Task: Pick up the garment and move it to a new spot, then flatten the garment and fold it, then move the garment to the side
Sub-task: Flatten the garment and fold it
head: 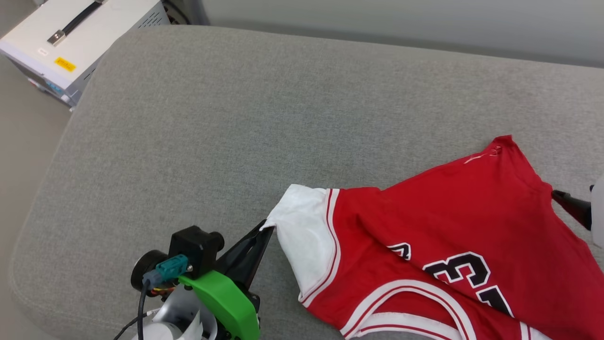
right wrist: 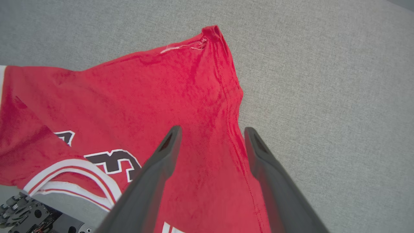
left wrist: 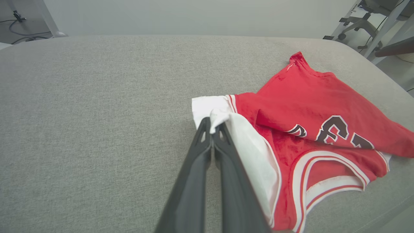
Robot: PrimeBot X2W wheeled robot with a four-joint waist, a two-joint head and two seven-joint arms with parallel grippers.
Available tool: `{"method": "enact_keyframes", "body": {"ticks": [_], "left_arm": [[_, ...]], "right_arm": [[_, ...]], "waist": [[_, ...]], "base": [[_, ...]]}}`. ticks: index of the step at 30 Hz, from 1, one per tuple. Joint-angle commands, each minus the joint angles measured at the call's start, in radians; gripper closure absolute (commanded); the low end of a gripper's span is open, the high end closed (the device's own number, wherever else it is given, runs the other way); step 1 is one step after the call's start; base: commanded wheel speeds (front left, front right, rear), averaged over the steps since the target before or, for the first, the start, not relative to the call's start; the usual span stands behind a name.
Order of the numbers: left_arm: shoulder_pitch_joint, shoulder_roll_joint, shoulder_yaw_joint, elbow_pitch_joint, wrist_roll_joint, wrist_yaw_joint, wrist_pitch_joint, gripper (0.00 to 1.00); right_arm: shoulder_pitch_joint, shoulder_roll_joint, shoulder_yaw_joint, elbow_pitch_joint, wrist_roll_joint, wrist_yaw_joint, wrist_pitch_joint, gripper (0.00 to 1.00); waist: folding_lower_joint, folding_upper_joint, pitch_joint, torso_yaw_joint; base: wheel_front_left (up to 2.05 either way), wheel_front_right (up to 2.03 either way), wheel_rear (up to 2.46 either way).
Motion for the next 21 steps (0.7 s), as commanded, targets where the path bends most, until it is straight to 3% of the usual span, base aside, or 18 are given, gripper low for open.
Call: {"method": "enact_keyframes", "body": {"ticks": [1,11,21], "left_arm": [[-0.023,-0.006,-0.003,-0.008,0.012,-0.008,-0.008,1.0],[-0.079,-0.045,-0.034,-0.012,0.024,-0.032,-0.025,1.0],[-0.098,-0.066,-0.047,0.016,0.022,-0.041,-0.045,1.0]], "right_arm": [[-0.047,-0.014,0.015,0.033,-0.018,-0.001,-0.001,0.0],[-0.263,-0.106,0.101,0.275,-0.105,-0.001,-0.039,0.0],[-0.315,-0.15,0.165,0.44,-0.125,-0.001,-0.073,0.0]], "waist": [[0.0001,0.0111,0.068,0.063],[0.0001,0.0111,0.181,0.168],[0.0001,0.0111,0.213,0.213]], "base": [[0.0,0.0,0.0],[0.0,0.0,0.0],[0.0,0.0,0.0]]}}
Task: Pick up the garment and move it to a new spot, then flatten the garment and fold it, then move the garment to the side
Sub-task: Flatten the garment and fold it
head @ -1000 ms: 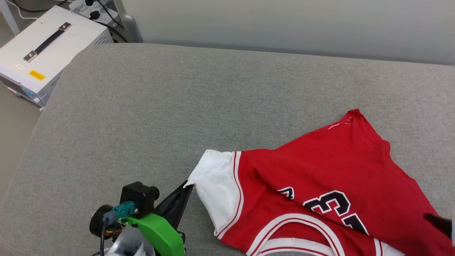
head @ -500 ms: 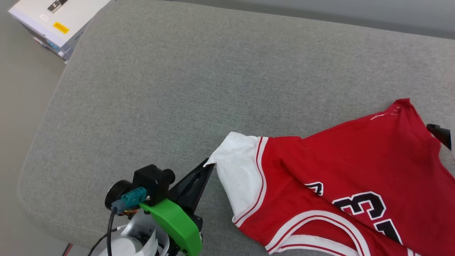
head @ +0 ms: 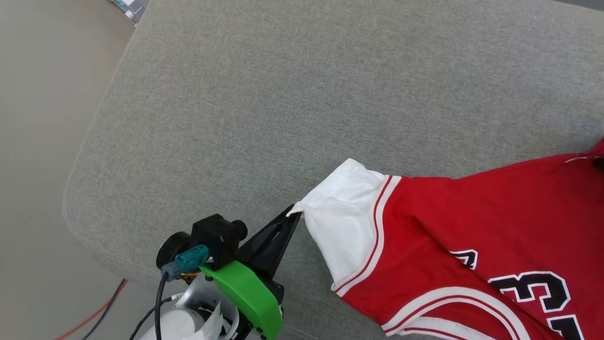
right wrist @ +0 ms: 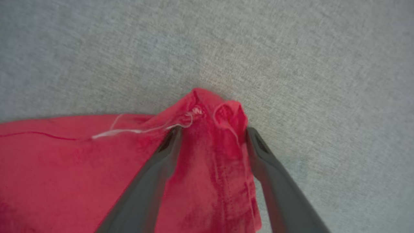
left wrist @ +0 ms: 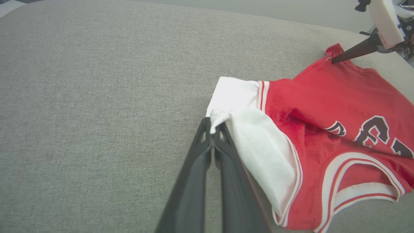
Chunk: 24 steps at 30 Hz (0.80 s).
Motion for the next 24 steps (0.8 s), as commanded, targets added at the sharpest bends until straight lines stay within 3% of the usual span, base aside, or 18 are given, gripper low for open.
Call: {"method": "enact_keyframes", "body": {"ticks": [1,5,7,8,15,24], "left_arm": [[-0.021,-0.005,0.0,0.004,0.014,-0.008,-0.011,1.0],[-0.025,-0.006,0.001,0.008,0.012,-0.007,-0.014,1.0],[-0.027,-0.007,0.0,0.01,0.012,-0.007,-0.015,1.0],[-0.028,-0.007,0.0,0.011,0.012,-0.007,-0.016,1.0],[-0.033,-0.002,0.003,0.021,0.01,-0.005,-0.017,1.0],[-0.011,0.025,0.026,0.024,0.004,0.018,-0.018,1.0]], "right_arm": [[-0.009,-0.006,0.012,0.016,0.001,-0.001,-0.005,0.0],[0.007,-0.02,0.048,0.044,0.013,-0.001,0.01,0.0],[0.02,-0.025,0.067,0.053,0.024,-0.001,0.021,0.61],[0.025,-0.027,0.073,0.055,0.029,-0.001,0.02,1.0],[0.027,-0.024,0.073,0.073,0.041,-0.001,-0.058,1.0],[0.007,-0.005,0.072,0.087,0.076,-0.001,-0.253,1.0]], "waist": [[-0.0001,0.0112,0.019,0.019],[-0.0001,0.0112,0.023,0.021],[-0.0001,0.0112,0.023,0.02],[-0.0001,0.0112,0.023,0.02],[-0.0001,0.0112,-0.001,0.011],[-0.0001,0.0112,-0.107,-0.04]], "base": [[0.0,0.0,0.0],[0.0,0.0,0.0],[0.0,0.0,0.0],[0.0,0.0,0.0],[0.0,0.0,0.0],[0.0,0.0,0.0]]}}
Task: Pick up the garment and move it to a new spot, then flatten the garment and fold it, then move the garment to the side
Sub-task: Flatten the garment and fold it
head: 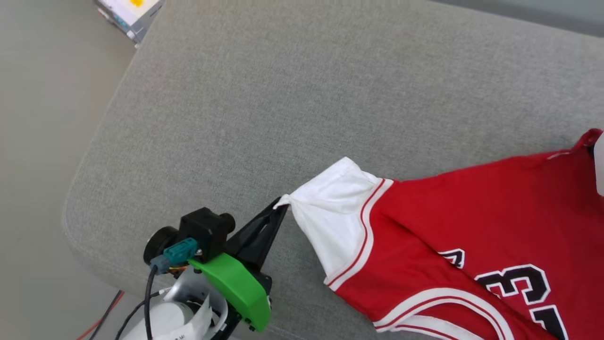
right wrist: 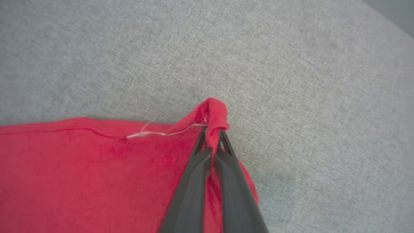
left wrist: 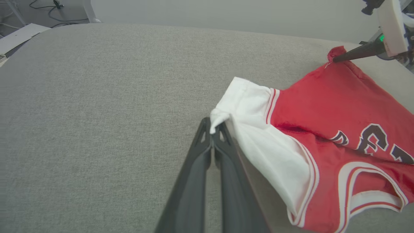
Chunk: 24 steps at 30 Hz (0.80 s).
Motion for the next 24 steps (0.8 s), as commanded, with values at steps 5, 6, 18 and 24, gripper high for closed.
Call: {"method": "enact_keyframes", "body": {"ticks": [5,6,18,24], "left_arm": [[0.012,0.035,0.032,-0.024,0.009,0.027,-0.003,1.0],[0.011,0.037,0.038,-0.032,0.008,0.031,-0.004,1.0],[-0.053,0.053,0.169,-0.154,0.017,0.113,-0.051,1.0],[-0.117,0.054,0.252,-0.189,0.031,0.151,-0.099,1.0]], "right_arm": [[0.014,-0.001,-0.008,-0.015,0.038,-0.001,-0.097,1.0],[0.018,-0.003,-0.011,-0.02,0.042,-0.001,-0.11,1.0],[0.039,-0.016,-0.037,-0.171,0.082,-0.001,-0.246,1.0],[0.047,-0.009,-0.059,-0.287,0.091,-0.001,-0.269,1.0]], "waist": [[-0.0001,0.0111,-0.118,-0.075],[-0.0001,0.0111,-0.13,-0.083],[-0.0001,0.0111,-0.25,-0.227],[-0.0001,0.0111,-0.28,-0.297]], "base": [[0.0,0.0,0.0],[0.0,0.0,0.0],[0.0,0.0,0.0],[0.0,0.0,0.0]]}}
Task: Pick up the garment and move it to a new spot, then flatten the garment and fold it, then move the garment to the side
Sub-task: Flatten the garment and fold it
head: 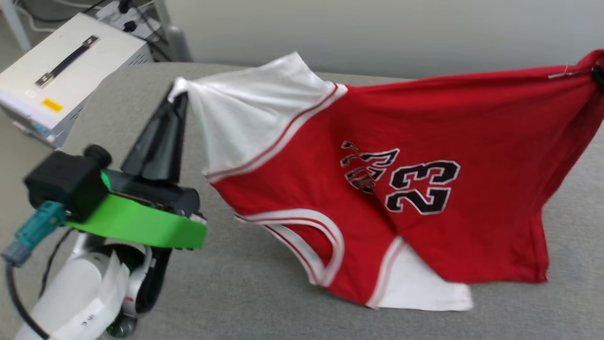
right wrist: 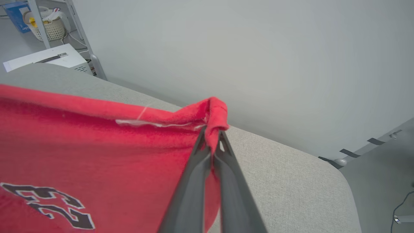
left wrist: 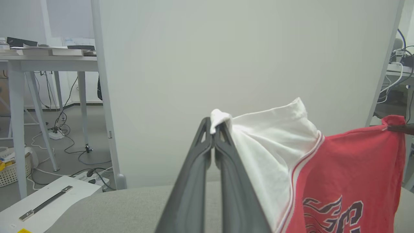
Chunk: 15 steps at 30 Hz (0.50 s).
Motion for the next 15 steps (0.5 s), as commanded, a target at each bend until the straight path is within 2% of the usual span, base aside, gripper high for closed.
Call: {"method": "enact_keyframes", "body": {"ticks": [1,9,15], "left_arm": [[-0.03,0.004,0.02,-0.009,0.005,0.011,-0.011,1.0],[-0.103,0.03,0.128,-0.041,0.015,0.046,-0.052,1.0],[-0.192,0.055,0.176,-0.066,0.032,0.04,-0.08,1.0]], "right_arm": [[0.015,0.004,-0.01,-0.026,0.005,-0.001,-0.01,1.0],[0.014,0.047,-0.037,-0.168,0.012,-0.001,-0.02,1.0],[-0.018,0.079,-0.062,-0.223,0.021,-0.001,-0.049,1.0]], "waist": [[0.0001,0.0111,-0.051,-0.071],[0.0001,0.0111,-0.05,-0.146],[0.0001,0.0111,0.005,-0.187]], "base": [[0.0,0.0,0.0],[0.0,0.0,0.0],[0.0,0.0,0.0]]}}
